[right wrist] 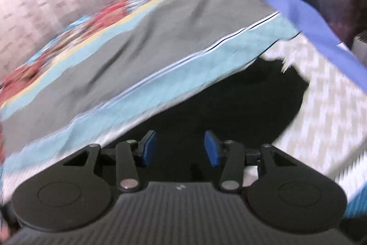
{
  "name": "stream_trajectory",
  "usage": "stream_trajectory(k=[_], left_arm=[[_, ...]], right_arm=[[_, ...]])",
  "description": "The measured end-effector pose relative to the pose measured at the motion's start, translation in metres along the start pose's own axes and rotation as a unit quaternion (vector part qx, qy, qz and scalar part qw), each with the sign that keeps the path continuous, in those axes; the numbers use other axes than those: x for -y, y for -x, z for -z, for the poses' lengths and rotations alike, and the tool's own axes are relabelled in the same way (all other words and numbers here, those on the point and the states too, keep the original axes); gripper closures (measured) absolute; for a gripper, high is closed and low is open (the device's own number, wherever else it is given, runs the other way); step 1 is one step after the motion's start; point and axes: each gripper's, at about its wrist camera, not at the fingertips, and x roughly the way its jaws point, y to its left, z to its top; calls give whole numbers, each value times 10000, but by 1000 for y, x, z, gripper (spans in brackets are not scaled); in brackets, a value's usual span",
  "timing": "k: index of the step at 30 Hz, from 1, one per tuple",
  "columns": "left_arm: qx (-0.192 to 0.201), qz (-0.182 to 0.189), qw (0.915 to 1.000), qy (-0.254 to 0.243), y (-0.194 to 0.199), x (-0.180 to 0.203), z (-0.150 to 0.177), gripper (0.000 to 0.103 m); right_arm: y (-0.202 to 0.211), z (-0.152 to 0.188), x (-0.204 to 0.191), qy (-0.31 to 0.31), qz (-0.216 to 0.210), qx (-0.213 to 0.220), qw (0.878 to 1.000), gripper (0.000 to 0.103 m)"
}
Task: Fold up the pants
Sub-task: 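Lift the black pants with both grippers and swing them up off the bed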
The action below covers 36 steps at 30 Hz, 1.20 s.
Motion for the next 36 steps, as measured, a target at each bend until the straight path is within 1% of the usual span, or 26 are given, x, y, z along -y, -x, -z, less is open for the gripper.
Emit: stream_trajectory(k=[1, 2, 4, 6, 9, 11, 12, 13, 14, 15, 16, 17, 19, 21, 23, 26, 29, 31, 32, 34, 36], left_arm=[[69, -53, 10000, -19, 2, 4, 1, 88], [153, -106, 9998, -42, 7, 7, 3, 92], [401, -232, 9989, -66, 24, 12, 7, 93], [714, -397, 9967, -43, 46, 17, 13, 93], [1022, -601, 9929, 128, 76, 21, 20, 93], [1221, -751, 9895, 181, 94, 26, 26, 93], [1299, -827, 9879, 163, 101, 29, 28, 93], [1369, -907, 9863, 124, 108, 34, 31, 93], [1422, -976, 9850, 79, 113, 37, 31, 93], [1471, -1054, 9835, 43, 120, 41, 33, 93], [1507, -1102, 9824, 31, 125, 44, 35, 93], [1540, -1121, 9817, 45, 132, 47, 36, 93], [1643, -1129, 9798, 171, 150, 50, 39, 93], [1754, -1151, 9772, 335, 172, 50, 43, 93], [1891, -1153, 9739, 501, 196, 49, 51, 93], [2061, -1140, 9693, 705, 233, 50, 70, 93], [2038, -982, 9704, 851, 261, 52, 97, 93], [1901, -883, 9745, 804, 272, 60, 120, 93], [1778, -814, 9775, 785, 275, 64, 131, 93], [1557, -660, 9821, 826, 278, 74, 153, 93], [1325, -507, 9861, 861, 276, 84, 173, 92]], right_arm=[[-19, -16, 3, -183, 181, 16, 9997, 53], [-32, -29, 8, -328, 346, 37, 9989, 53], [-59, -51, 20, -607, 702, 27, 9957, 53], [-86, -65, 31, -861, 1066, 26, 9906, 52], [-127, -79, 47, -1099, 1569, -118, 9814, 49], [-149, -80, 57, -1215, 1796, -281, 9758, 50], [-155, -78, 61, -1195, 1859, -392, 9745, 54], [-158, -75, 63, -1087, 1924, -391, 9745, 69], [-156, -72, 63, -955, 2013, -271, 9745, 81], [-152, -70, 65, -947, 1980, -223, 9754, 95], [-144, -69, 71, -1120, 1781, -193, 9774, 95], [-130, -67, 77, -1305, 1563, -69, 9790, 95], [-94, -64, 79, -1327, 1204, 235, 9835, 95], [-48, -60, 85, -1364, 793, 520, 9861, 95], [7, -52, 96, -1485, 341, 758, 9854, 95], [87, -27, 111, -1450, -33, 1094, 9834, 95], [148, 12, 136, -1400, -93, 1298, 9816, 95], [177, 46, 159, -1486, -73, 1295, 9803, 95], [185, 66, 170, -1531, 16, 1248, 9803, 95], [188, 97, 189, -1645, 267, 1140, 9794, 95], [187, 131, 212, -2042, 417, 953, 9734, 95]])
